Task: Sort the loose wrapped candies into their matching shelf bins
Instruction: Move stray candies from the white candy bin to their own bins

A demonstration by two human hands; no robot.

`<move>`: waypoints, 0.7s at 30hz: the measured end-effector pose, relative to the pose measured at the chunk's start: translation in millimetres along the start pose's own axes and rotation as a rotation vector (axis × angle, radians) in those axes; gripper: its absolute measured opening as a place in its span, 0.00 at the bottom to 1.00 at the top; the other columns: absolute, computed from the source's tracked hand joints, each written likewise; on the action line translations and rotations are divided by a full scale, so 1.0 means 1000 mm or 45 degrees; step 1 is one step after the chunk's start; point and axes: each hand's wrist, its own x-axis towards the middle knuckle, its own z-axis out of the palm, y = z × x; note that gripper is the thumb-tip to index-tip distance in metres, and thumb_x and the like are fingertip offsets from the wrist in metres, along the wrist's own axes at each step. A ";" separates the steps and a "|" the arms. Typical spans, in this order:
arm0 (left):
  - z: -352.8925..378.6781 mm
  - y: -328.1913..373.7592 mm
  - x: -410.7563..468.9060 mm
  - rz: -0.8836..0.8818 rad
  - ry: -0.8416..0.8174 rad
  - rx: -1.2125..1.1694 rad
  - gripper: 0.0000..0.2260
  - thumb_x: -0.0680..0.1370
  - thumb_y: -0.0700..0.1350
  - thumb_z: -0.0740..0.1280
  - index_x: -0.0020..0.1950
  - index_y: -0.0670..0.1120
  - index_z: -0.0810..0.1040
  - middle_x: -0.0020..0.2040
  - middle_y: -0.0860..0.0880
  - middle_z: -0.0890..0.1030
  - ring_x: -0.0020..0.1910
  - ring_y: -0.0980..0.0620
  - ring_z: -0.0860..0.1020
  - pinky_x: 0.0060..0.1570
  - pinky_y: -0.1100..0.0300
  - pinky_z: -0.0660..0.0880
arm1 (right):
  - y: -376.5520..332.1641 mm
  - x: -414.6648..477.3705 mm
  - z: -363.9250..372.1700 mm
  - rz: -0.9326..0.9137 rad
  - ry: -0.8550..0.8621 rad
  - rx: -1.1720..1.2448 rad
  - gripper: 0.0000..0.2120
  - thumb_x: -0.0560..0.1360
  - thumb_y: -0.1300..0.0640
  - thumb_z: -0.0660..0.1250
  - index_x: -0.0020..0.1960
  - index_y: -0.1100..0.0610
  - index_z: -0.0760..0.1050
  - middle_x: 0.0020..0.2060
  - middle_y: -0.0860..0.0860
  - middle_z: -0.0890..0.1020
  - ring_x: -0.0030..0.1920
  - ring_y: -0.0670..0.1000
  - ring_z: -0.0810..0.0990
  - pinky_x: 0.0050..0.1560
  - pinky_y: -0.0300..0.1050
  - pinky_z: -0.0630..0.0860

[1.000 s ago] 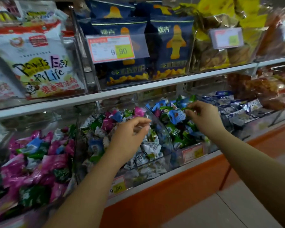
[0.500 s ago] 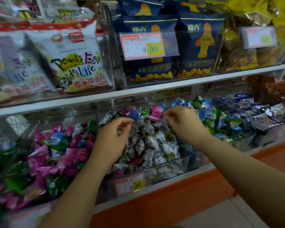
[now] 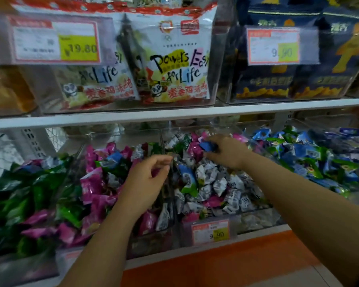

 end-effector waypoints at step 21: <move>-0.006 0.000 -0.011 -0.009 -0.068 0.032 0.10 0.80 0.46 0.63 0.55 0.61 0.74 0.48 0.65 0.74 0.46 0.70 0.71 0.41 0.75 0.64 | -0.044 -0.071 0.008 -0.439 -0.198 0.124 0.38 0.72 0.52 0.73 0.75 0.48 0.58 0.73 0.46 0.58 0.68 0.47 0.65 0.59 0.31 0.62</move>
